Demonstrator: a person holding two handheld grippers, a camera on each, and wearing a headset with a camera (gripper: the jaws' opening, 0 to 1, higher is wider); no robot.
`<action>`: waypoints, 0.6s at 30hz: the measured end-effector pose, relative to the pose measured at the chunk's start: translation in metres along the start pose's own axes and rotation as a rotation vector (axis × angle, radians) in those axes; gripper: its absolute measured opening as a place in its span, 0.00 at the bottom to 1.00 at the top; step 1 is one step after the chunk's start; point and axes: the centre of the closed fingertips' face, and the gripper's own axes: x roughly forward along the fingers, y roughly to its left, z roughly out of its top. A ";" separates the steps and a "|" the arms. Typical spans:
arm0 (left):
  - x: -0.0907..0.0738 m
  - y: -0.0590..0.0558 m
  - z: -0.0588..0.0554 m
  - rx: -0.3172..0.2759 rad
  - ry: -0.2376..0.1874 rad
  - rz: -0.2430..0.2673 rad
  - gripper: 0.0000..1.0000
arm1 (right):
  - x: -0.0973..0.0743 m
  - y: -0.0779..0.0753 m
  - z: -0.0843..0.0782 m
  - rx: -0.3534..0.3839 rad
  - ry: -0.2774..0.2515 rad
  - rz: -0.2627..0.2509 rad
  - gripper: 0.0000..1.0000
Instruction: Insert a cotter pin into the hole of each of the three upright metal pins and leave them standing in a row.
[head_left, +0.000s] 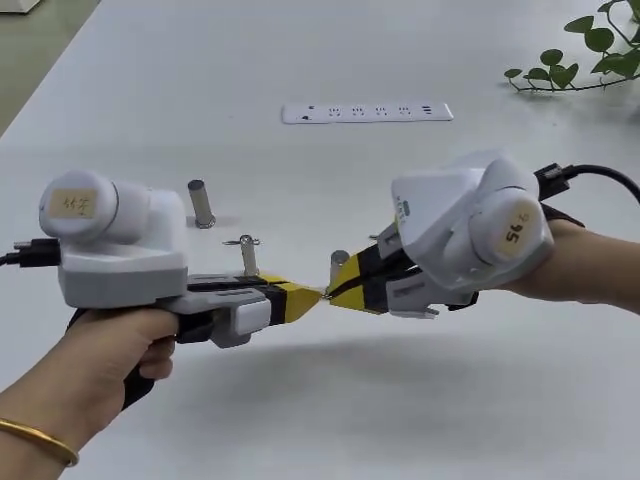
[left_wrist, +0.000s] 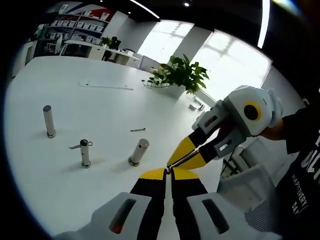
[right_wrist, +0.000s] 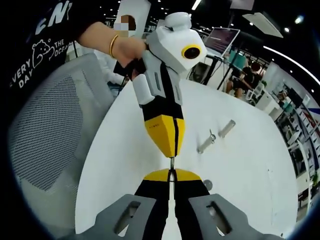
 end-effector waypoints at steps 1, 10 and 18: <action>0.000 0.000 0.000 -0.014 -0.003 0.000 0.00 | 0.000 0.000 0.000 0.000 0.001 -0.001 0.00; 0.000 0.000 0.000 0.094 -0.006 0.000 0.00 | 0.001 0.000 0.000 0.005 0.002 -0.004 0.00; 0.001 -0.002 -0.004 0.211 0.005 0.005 0.00 | 0.003 0.001 -0.002 0.039 -0.005 -0.009 0.00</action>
